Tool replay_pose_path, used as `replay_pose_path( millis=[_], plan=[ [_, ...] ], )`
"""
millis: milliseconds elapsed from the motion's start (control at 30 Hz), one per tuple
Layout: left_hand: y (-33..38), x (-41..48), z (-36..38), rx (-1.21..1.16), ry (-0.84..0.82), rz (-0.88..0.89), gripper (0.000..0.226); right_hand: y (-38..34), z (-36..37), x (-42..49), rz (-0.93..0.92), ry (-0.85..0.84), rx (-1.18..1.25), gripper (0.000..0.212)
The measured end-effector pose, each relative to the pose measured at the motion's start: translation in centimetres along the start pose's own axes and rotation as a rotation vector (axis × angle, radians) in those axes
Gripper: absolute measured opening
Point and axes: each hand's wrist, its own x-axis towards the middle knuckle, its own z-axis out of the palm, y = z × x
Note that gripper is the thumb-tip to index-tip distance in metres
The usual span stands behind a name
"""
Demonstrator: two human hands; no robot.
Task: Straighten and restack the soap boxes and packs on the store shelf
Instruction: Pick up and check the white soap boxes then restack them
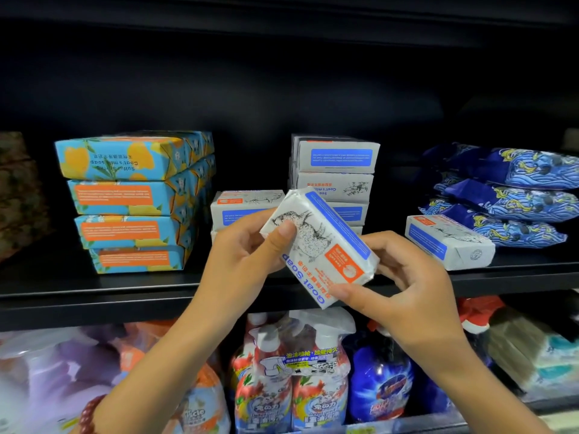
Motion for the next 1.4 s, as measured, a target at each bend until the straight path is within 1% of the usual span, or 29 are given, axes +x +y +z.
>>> replay_pose_path(
  millis=[133,333,433,533,600,667,733,767,833,900,1000,1067,1100,1133,1200,1267,1400],
  plan=[
    [-0.2,0.2,0.4,-0.018,-0.018,-0.023,0.035,-0.2,-0.1,-0.1,0.024,0.018,-0.02,0.037],
    [-0.4,0.8,1.1,-0.013,0.04,-0.025,0.03,-0.3,0.1,-0.3,0.035,0.0,0.0,0.04],
    [-0.2,1.2,1.8,0.046,0.056,-0.033,0.034,-0.3,0.3,-0.3,0.038,0.055,-0.004,0.035],
    [0.0,1.3,2.5,0.134,0.007,-0.045,0.039,-0.2,0.2,-0.5,0.035,0.119,-0.041,0.031],
    [-0.1,1.0,3.4,0.1,-0.013,-0.088,0.047,-0.1,0.0,-0.7,0.016,0.156,-0.086,0.03],
    [-0.2,0.8,4.4,-0.032,0.008,-0.163,0.052,0.1,-0.2,-0.9,0.002,0.16,-0.084,0.03],
    [-0.3,0.7,5.3,-0.189,0.02,-0.2,0.041,0.2,-0.6,-1.2,0.024,0.122,-0.028,0.03],
    [-0.4,0.8,5.6,-0.209,0.018,-0.189,0.032,0.2,-0.9,-1.3,0.042,0.09,0.0,0.03],
    [-0.4,1.1,5.9,-0.138,0.013,-0.145,0.023,0.0,-2.1,-1.5,0.049,0.035,-0.008,0.032],
    [-0.4,1.5,5.8,-0.049,0.002,-0.115,0.027,-0.2,-3.9,-1.4,0.035,0.061,-0.094,0.028],
    [-0.9,1.9,5.7,0.029,0.015,-0.119,0.037,0.0,-7.9,-0.4,0.015,0.282,-0.348,0.024],
    [-1.4,1.8,5.8,0.076,0.019,-0.122,0.034,0.6,-10.4,0.9,0.092,0.375,-0.583,0.023],
    [-1.5,1.8,5.9,0.102,0.013,-0.121,0.031,1.2,-11.5,1.7,0.182,0.358,-0.716,0.027],
    [-1.7,1.8,6.0,0.128,0.003,-0.12,0.029,1.8,-12.4,2.7,0.285,0.292,-0.861,0.036],
    [-1.8,1.9,6.1,0.149,-0.013,-0.121,0.025,2.7,-13.2,4.5,0.464,0.088,-1.092,0.055],
    [-1.7,2.1,6.3,0.144,-0.017,-0.12,0.023,3.2,-13.3,5.9,0.548,-0.039,-1.154,0.06],
    [-1.9,2.2,6.4,0.158,-0.001,-0.111,0.031,3.5,-12.9,7.0,0.572,-0.15,-1.149,0.056]
  ],
)
